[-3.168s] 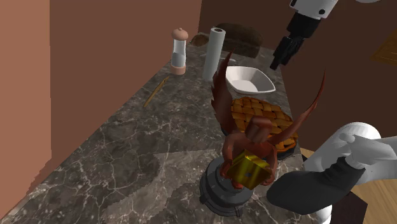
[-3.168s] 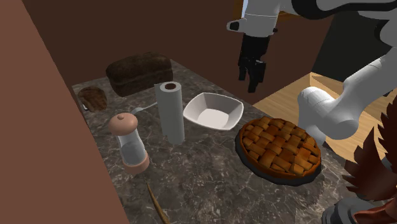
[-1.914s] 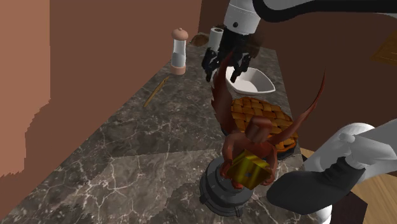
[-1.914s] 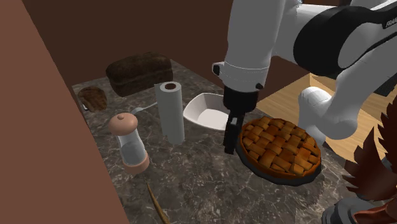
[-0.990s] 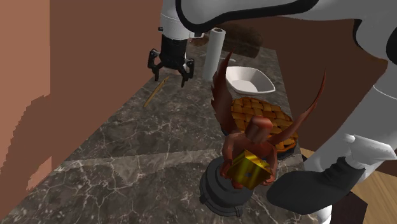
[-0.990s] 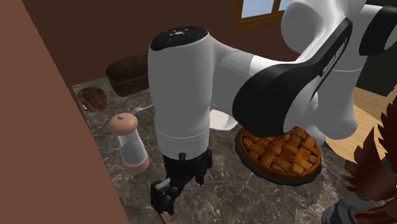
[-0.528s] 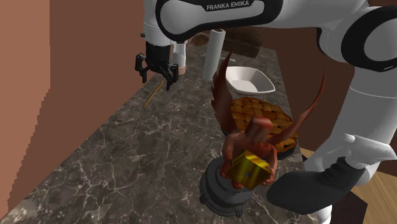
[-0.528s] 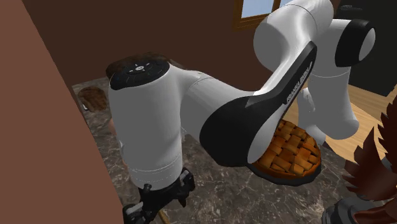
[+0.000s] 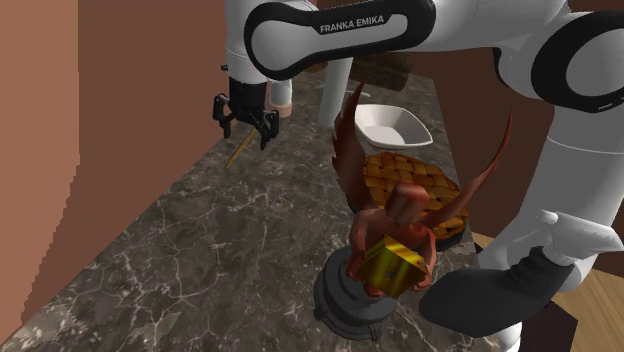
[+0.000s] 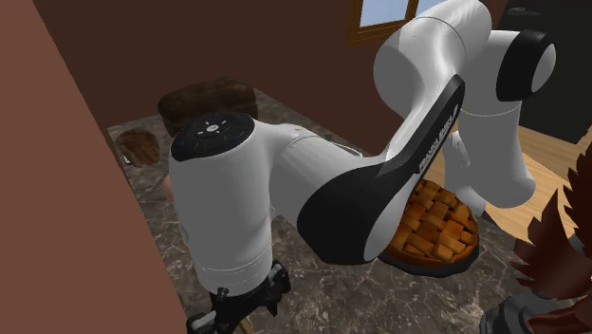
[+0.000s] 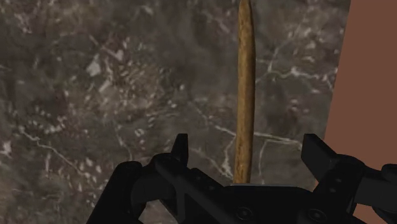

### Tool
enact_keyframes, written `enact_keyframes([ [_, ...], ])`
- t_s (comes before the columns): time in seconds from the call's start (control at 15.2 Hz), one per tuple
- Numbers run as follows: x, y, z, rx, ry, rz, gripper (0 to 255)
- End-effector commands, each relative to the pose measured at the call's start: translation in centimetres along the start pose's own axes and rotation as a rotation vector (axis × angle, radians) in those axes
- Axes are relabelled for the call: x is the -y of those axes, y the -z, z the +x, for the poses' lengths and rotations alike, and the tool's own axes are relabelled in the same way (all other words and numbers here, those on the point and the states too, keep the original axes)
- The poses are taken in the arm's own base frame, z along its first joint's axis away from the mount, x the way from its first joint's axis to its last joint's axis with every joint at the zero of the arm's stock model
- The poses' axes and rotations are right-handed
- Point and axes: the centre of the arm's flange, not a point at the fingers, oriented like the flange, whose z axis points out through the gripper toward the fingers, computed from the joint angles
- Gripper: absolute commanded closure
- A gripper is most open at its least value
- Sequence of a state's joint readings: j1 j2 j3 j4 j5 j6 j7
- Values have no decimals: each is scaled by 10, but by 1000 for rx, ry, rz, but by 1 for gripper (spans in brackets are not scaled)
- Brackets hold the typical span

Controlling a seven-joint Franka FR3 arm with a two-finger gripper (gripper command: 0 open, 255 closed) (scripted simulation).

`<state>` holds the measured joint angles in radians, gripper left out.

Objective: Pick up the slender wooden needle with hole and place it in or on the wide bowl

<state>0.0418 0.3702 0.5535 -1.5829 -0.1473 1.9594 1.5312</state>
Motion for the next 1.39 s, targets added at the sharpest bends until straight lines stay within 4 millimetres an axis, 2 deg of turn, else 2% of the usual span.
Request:
enact_keyframes([
  [0.0, 0, 0, 0, 0, 0, 0, 0],
  [0.2, 0, 0, 0, 0, 0, 0, 0],
  [0.26, 0, 0, 0, 0, 0, 0, 255],
  [0.86, 0, 0, 0, 0, 0, 0, 255],
  [1.32, 3, 37, -2, 0, 0, 0, 255],
])
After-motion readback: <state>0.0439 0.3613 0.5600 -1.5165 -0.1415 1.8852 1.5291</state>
